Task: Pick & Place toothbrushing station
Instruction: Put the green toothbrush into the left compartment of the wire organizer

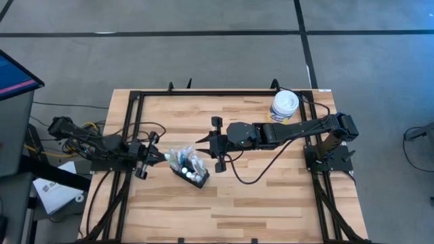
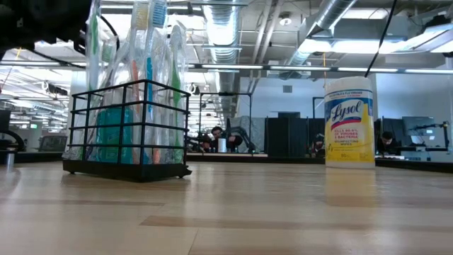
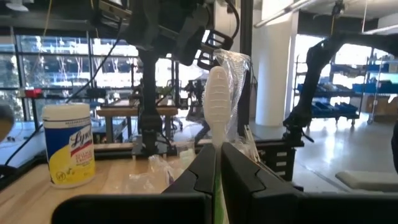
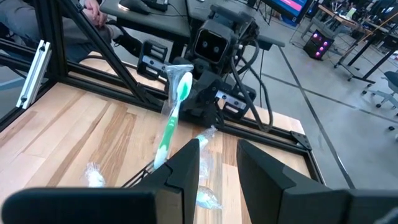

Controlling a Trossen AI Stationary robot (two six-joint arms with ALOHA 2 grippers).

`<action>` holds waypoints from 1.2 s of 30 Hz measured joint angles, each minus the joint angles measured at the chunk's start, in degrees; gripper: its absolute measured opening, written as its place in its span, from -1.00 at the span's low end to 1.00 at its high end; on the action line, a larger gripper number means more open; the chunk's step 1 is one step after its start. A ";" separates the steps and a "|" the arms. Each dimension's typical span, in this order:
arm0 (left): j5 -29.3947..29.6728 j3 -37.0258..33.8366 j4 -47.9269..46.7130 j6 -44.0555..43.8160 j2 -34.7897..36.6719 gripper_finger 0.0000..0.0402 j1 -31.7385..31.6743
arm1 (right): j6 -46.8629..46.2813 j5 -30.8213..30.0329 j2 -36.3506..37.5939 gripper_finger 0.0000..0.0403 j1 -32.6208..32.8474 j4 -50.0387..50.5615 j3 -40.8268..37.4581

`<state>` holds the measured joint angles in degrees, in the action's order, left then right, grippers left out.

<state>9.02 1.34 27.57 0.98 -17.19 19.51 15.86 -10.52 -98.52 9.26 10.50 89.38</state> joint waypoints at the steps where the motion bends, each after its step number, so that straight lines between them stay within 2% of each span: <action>1: 0.02 -0.81 1.31 -0.02 -0.02 -1.00 0.00 | 0.00 0.00 0.00 -0.52 0.00 0.00 0.00; 10: 0.40 -0.96 0.82 0.24 -0.33 -1.00 0.02 | -0.73 0.02 0.00 -0.52 0.00 0.46 0.00; 22: 3.23 -0.96 0.52 -1.26 -5.84 -0.99 0.02 | -0.87 0.02 0.00 -0.52 0.00 0.70 0.00; 36: 3.47 -0.96 -0.57 -0.99 -6.24 -0.97 0.02 | -0.89 0.00 0.00 -0.52 0.04 0.87 0.00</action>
<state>12.49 0.38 26.99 -0.01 -23.43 19.53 14.97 -10.52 -98.52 9.30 11.37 89.38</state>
